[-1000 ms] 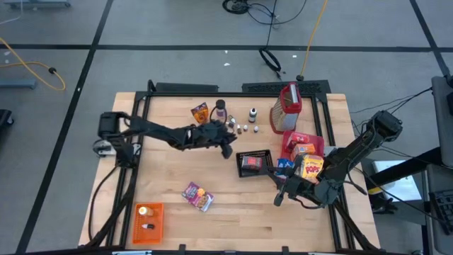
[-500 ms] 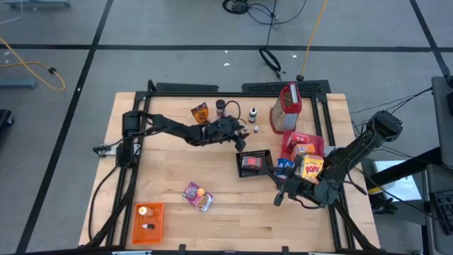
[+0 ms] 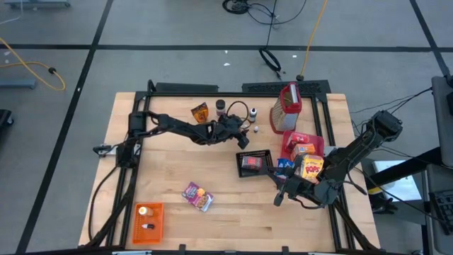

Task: Pick & Place Kitchen Items
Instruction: Put the small orange food coloring bottle into the orange bin

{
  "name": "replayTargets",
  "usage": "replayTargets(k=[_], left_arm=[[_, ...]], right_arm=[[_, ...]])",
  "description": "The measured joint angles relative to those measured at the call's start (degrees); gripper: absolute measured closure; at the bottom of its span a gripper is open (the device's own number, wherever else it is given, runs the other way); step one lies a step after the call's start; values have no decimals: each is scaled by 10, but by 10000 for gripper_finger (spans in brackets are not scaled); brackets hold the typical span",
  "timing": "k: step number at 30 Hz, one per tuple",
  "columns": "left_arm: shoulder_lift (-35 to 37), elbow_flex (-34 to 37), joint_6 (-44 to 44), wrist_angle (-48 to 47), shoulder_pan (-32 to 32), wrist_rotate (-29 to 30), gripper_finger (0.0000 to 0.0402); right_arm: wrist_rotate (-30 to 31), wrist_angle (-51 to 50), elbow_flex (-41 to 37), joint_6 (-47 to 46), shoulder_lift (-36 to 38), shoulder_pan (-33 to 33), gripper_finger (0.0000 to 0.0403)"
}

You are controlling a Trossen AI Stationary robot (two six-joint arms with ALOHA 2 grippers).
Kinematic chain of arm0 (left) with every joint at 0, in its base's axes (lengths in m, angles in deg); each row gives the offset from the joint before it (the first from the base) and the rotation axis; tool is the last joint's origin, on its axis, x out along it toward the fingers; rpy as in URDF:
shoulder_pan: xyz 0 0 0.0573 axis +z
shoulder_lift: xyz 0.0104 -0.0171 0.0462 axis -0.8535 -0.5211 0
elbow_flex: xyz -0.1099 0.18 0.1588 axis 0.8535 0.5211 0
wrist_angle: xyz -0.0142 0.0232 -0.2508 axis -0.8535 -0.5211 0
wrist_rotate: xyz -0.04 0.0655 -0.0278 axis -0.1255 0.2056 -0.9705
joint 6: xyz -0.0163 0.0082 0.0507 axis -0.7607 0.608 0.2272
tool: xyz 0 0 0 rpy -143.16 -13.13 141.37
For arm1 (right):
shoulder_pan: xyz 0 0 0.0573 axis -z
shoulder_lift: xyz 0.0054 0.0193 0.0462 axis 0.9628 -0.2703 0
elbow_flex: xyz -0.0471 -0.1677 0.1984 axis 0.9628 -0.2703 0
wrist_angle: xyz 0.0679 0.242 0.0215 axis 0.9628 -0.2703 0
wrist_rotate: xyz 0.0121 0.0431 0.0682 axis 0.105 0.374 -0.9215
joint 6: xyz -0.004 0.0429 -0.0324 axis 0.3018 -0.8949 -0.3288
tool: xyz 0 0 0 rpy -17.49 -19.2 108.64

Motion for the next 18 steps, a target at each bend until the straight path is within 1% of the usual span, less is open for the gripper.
replayTargets(k=[6,11,15,18], left_arm=[[0,0,4,4,8,0,165],[0,0,-11,6,14,0,165],[-12,0,-11,15,14,0,165],[-32,-1,-12,44,14,0,165]], right_arm=[[0,0,0,0,0,0,348],[0,0,0,0,0,0,348],[0,0,0,0,0,0,348],[0,0,0,0,0,0,348]])
